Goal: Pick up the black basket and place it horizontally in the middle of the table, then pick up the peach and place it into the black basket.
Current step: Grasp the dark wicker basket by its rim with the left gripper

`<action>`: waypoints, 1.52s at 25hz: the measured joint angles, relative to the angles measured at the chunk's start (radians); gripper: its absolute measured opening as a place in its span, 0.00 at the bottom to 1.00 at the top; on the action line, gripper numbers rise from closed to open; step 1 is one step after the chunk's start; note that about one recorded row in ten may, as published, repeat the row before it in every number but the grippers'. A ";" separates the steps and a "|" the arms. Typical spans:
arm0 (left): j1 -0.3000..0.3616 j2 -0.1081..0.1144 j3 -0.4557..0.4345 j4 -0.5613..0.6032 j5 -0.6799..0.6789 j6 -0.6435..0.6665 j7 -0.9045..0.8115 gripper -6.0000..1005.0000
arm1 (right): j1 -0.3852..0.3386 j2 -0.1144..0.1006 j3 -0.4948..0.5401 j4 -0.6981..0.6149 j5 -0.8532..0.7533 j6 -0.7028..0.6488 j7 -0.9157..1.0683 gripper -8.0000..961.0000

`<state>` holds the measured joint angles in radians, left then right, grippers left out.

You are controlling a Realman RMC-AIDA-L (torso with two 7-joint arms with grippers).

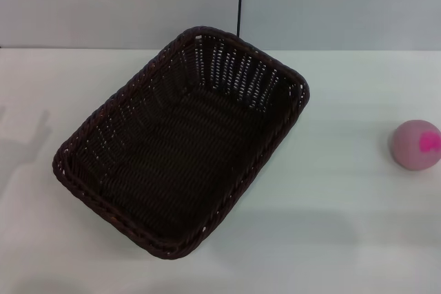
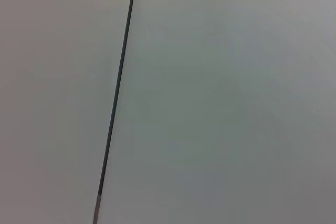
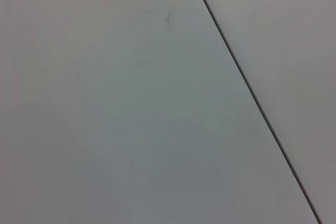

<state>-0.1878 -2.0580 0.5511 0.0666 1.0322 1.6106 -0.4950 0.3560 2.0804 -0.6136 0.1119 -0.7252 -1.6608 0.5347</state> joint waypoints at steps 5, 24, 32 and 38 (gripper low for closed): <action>0.008 0.000 0.010 0.002 0.000 0.002 -0.007 0.84 | -0.002 -0.001 0.000 -0.003 -0.001 -0.017 0.006 0.67; 0.034 0.065 0.200 0.961 0.584 -0.078 -0.976 0.84 | -0.083 -0.003 0.011 -0.074 0.004 -0.052 0.079 0.67; -0.155 -0.001 0.247 1.296 1.102 0.006 -1.306 0.84 | -0.105 -0.003 0.014 -0.080 0.006 -0.077 0.083 0.67; -0.227 -0.005 0.337 1.309 1.232 0.009 -1.412 0.83 | -0.105 -0.004 0.014 -0.081 0.007 -0.078 0.083 0.67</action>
<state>-0.4144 -2.0634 0.8881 1.3756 2.2644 1.6197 -1.9071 0.2508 2.0763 -0.5998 0.0307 -0.7184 -1.7389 0.6181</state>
